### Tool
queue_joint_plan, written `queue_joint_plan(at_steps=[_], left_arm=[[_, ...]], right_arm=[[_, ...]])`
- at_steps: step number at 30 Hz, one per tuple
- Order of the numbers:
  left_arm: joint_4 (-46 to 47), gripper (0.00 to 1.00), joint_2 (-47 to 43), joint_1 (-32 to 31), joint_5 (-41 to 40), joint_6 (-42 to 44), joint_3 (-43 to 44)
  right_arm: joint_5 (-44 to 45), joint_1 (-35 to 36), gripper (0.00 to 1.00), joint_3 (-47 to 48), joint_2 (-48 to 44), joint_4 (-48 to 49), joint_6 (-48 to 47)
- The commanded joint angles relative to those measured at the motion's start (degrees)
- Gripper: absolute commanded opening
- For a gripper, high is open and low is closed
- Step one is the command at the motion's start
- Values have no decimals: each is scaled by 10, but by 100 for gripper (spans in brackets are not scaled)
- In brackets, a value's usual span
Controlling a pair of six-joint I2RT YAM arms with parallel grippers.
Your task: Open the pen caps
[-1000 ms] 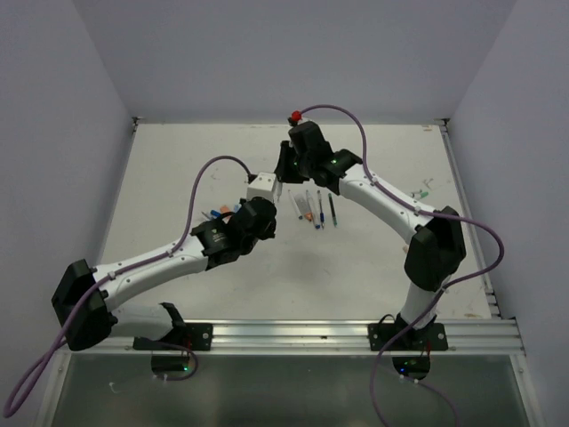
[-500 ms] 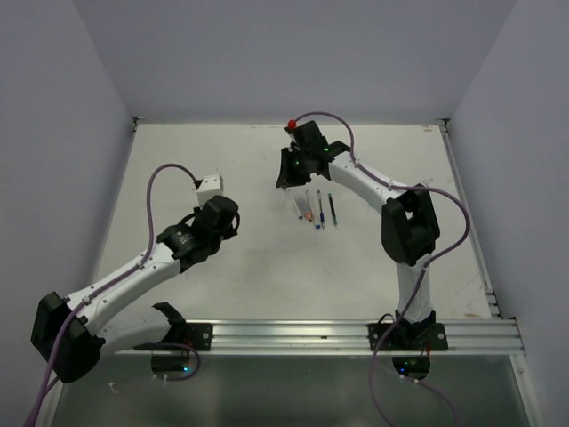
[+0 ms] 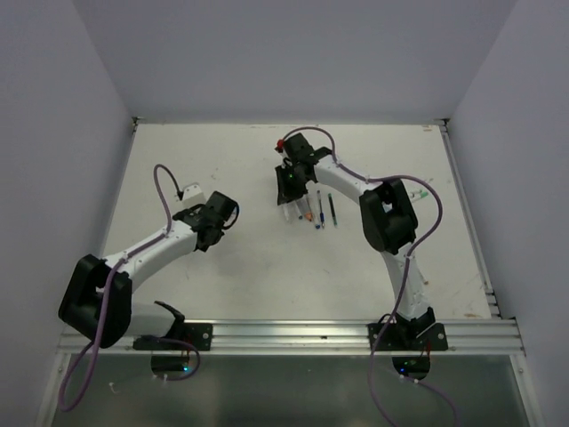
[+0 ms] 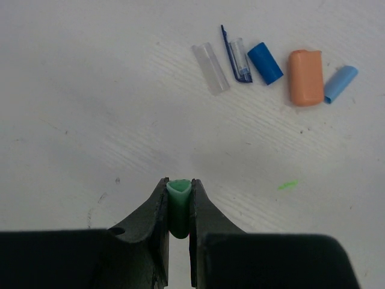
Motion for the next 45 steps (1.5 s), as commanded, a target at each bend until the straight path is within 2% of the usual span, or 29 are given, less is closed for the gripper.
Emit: queue_joint_plan(at_steps=[1,5,7,14,22,29,37,38,45], left_arm=[[36,0,19,48,-8,-33,6],[75,0,47,94,13,-13,3],[103,0,69,110,26,-2,7],[120,0,150,148,52,1,51],[167,0,179,178,95,6,43],[179,21,185,189,115,12,37],[179,34,179,192,127,11,23],[180,38,173,193,127,11,16],[190,41,122,196,137,23,-15]], right_arm=[[-3,-4,1,32,26,-26,-19],[-5,-10,4,36,44,-26,-19],[-11,-15,10,33,49,-24,-19],[-5,-24,15,47,66,-32,-24],[2,-24,38,41,44,-22,-39],[-17,-23,40,25,9,0,-37],[-27,-24,40,-11,-43,20,-31],[-28,-24,40,-15,-47,26,-30],[-45,-24,40,-59,-101,47,-14]])
